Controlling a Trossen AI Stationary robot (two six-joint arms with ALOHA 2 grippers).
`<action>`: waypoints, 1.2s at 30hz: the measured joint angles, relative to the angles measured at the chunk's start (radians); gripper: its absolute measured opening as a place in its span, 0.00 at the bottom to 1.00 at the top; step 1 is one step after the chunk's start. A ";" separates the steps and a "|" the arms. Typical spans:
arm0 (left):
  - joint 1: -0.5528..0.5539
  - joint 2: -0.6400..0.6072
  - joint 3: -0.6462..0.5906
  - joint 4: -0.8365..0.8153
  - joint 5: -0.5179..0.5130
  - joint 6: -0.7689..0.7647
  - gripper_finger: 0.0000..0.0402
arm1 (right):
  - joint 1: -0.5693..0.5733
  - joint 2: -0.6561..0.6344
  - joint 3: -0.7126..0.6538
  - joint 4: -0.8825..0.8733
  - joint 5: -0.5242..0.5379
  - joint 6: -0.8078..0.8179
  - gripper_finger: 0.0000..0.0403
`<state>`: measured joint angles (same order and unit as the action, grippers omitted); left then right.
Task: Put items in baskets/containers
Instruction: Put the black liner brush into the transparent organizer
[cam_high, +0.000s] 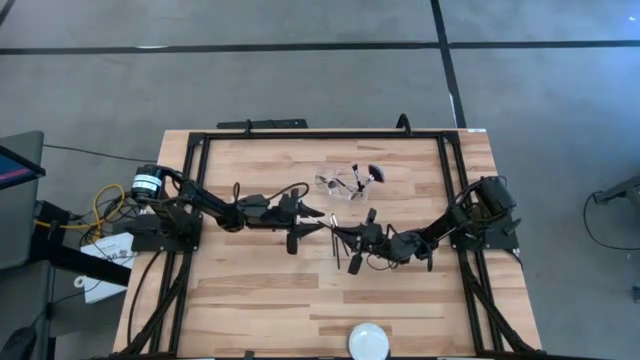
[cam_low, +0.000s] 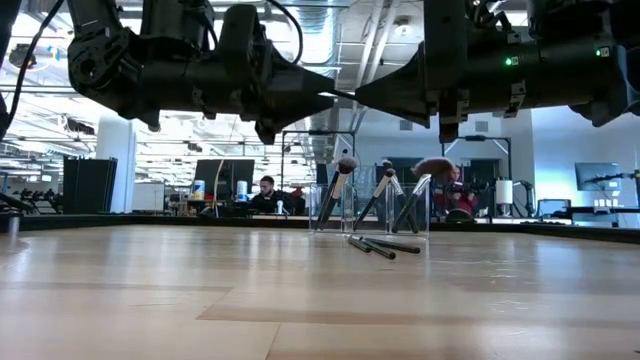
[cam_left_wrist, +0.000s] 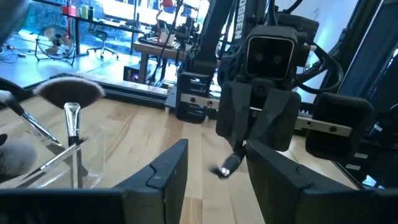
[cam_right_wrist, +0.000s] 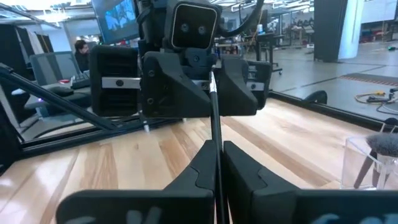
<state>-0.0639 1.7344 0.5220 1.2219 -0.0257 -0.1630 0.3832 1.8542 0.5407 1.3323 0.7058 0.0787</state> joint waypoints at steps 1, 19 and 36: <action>0.000 0.000 0.000 0.006 0.000 0.001 0.39 | 0.000 0.000 0.000 0.000 0.000 0.000 0.01; 0.007 0.000 0.000 0.036 0.037 0.005 0.05 | -0.007 -0.008 0.000 -0.016 0.008 -0.026 0.16; 0.152 0.000 0.356 -0.558 -0.162 0.377 0.05 | 0.236 -0.509 0.000 -0.111 0.565 -0.602 0.29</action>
<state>0.0879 1.7340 0.8783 0.6634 -0.1874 0.2143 0.6197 1.3448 0.5411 1.2217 1.2711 -0.5230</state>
